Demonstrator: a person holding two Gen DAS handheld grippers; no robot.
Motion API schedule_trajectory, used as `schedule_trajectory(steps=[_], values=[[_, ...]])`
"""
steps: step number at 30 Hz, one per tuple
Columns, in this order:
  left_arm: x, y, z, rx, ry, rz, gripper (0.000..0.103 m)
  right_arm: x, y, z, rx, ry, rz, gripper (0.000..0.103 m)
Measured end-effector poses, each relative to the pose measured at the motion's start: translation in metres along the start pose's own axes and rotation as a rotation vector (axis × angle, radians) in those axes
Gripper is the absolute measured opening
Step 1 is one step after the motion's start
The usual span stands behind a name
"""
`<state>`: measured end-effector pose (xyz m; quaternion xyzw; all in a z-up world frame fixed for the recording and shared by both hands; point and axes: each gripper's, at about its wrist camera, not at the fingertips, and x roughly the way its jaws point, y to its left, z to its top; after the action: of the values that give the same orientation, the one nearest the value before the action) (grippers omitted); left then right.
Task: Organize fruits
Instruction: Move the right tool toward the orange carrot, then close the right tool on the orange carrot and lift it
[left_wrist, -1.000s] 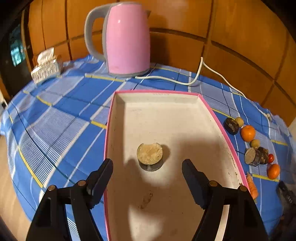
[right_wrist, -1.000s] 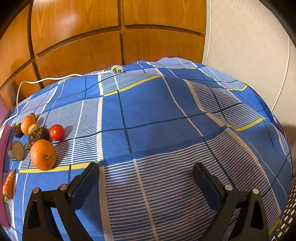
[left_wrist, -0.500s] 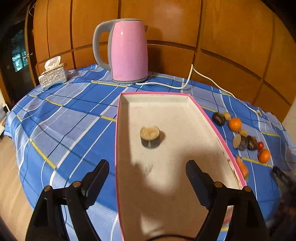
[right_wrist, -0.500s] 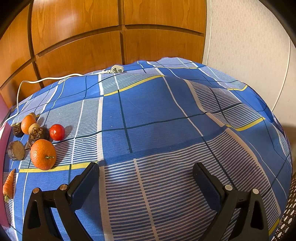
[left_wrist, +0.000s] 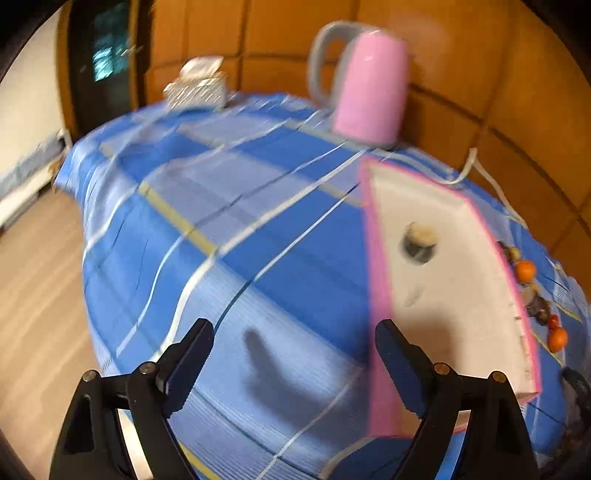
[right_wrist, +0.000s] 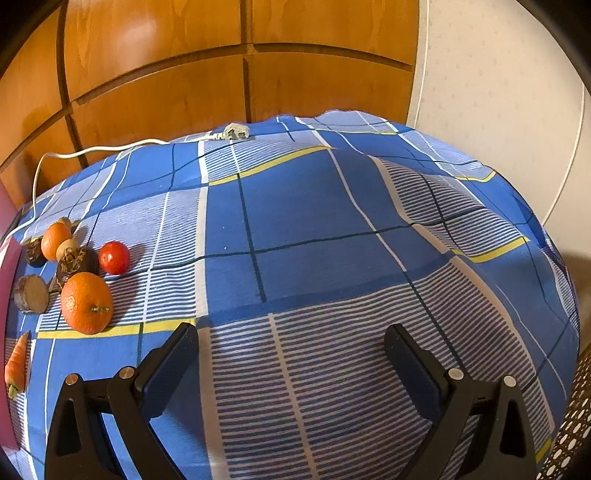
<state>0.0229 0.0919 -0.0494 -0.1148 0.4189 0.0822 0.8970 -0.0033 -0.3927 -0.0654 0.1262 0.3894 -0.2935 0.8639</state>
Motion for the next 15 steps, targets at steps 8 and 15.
schedule_trajectory(steps=[8, 15], values=[[0.003, 0.003, -0.004, -0.054, -0.006, -0.017, 0.096, -0.028, 0.042, 0.002, -0.115, 0.042, 0.321, 0.063], [0.002, 0.003, -0.003, -0.052, -0.012, -0.03, 0.097, -0.042, 0.114, 0.002, -0.232, 0.157, 0.634, 0.033]])
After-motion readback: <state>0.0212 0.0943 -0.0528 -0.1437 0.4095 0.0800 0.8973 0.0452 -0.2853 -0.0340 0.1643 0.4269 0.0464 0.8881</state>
